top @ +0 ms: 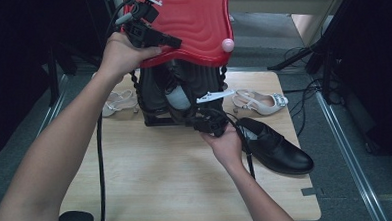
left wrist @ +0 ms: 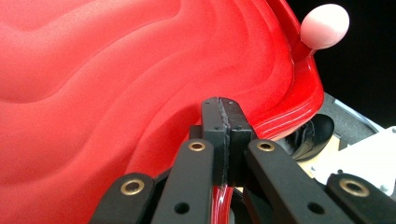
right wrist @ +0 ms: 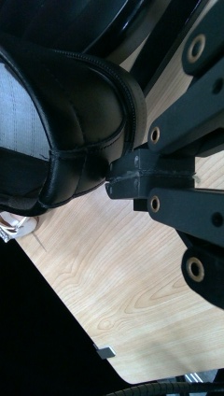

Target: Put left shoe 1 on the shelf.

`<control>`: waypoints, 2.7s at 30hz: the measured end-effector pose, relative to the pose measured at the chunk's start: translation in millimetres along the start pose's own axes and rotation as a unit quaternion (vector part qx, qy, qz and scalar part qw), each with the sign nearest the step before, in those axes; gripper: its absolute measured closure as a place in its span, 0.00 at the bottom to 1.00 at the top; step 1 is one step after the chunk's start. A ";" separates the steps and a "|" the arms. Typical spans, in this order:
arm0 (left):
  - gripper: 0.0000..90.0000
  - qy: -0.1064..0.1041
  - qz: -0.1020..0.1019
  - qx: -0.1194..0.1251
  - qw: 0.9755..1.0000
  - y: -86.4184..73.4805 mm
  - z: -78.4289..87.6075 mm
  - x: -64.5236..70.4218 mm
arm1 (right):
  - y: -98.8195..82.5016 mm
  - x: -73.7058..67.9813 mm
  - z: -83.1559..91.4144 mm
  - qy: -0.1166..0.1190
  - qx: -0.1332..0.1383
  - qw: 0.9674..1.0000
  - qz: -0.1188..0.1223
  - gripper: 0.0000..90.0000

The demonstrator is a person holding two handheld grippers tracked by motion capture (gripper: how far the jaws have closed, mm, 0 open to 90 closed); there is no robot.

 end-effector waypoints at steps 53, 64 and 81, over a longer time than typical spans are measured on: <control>1.00 0.008 0.002 -0.003 1.000 0.6 -0.2 1.6 | 61.8 -9.1 -51.0 -0.017 0.009 1.000 0.003 1.00; 1.00 0.004 0.004 0.003 1.000 -0.6 0.1 0.8 | 68.6 -10.7 -67.1 -0.006 0.007 1.000 -0.010 1.00; 0.83 -0.016 0.020 0.001 1.000 1.1 9.7 4.5 | 47.3 -16.8 -59.6 0.049 -0.005 0.999 -0.006 0.86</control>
Point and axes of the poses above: each handheld gripper's, and its own axes: z roughly backward along the jaws, y roughly out of its top, x roughly to its right, the point moved 4 cm from there along -z, roughly forward along the jaws, and after that the axes turned 5 degrees about z, right-handed, at the moved point
